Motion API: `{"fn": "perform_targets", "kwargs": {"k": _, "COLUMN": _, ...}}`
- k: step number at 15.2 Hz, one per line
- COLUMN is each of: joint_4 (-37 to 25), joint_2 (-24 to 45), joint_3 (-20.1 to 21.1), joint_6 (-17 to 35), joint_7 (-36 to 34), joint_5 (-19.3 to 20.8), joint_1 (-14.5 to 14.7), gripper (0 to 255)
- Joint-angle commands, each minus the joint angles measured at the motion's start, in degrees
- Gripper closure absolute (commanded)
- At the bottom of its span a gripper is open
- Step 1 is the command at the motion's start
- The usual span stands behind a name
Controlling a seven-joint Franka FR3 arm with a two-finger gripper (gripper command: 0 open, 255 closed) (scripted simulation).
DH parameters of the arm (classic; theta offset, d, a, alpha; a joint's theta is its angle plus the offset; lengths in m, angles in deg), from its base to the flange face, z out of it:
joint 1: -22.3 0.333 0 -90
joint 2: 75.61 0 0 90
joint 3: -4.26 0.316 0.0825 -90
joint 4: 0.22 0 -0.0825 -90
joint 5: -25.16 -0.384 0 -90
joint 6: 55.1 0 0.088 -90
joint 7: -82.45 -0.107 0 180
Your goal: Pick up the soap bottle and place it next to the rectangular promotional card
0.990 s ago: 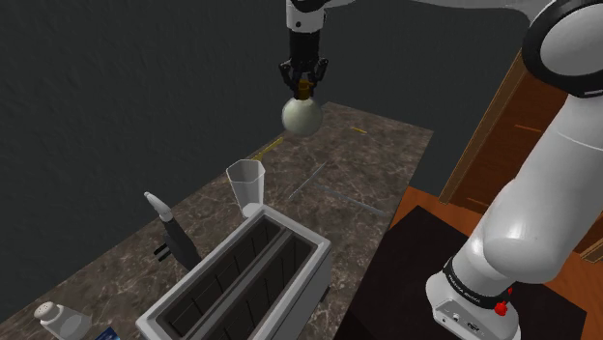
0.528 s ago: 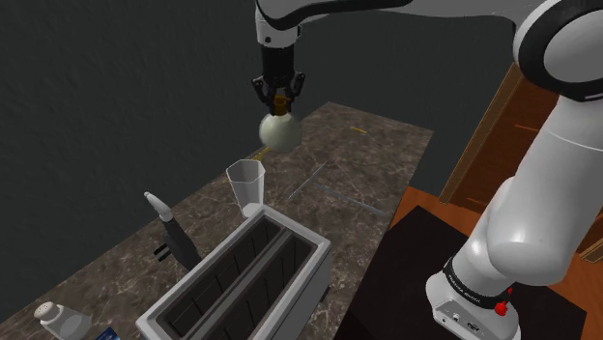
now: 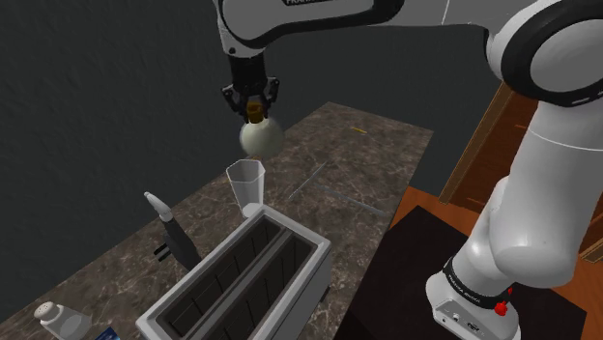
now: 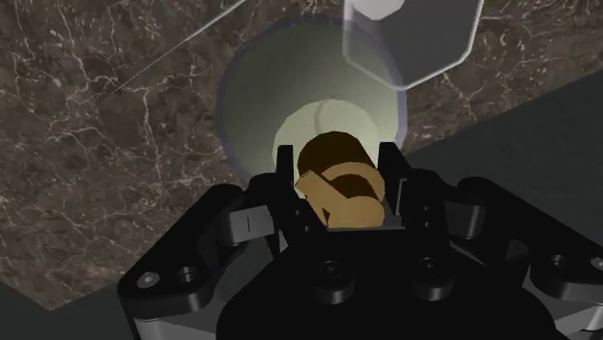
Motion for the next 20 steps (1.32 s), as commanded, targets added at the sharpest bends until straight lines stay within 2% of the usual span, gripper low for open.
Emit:
{"fn": "perform_targets", "kwargs": {"k": 1, "joint_4": -2.0, "joint_2": 3.4, "joint_3": 2.0, "joint_6": -0.8, "joint_7": -3.2, "joint_5": -4.9, "joint_1": 1.8, "gripper": 255}}
{"fn": "perform_targets", "kwargs": {"k": 5, "joint_4": -7.3, "joint_2": 8.4, "joint_3": 6.1, "joint_6": -1.6, "joint_7": -8.5, "joint_5": -2.7, "joint_1": 3.2, "gripper": 255}}
{"fn": "perform_targets", "kwargs": {"k": 11, "joint_4": -19.3, "joint_2": 18.3, "joint_3": 7.8, "joint_6": -4.5, "joint_7": -15.3, "joint_5": 0.4, "joint_1": 9.5, "gripper": 255}}
{"fn": "perform_targets", "kwargs": {"k": 20, "joint_4": -11.4, "joint_2": 17.7, "joint_3": 7.6, "joint_6": 2.8, "joint_7": -15.8, "joint_5": 0.4, "joint_1": 8.8, "gripper": 255}}
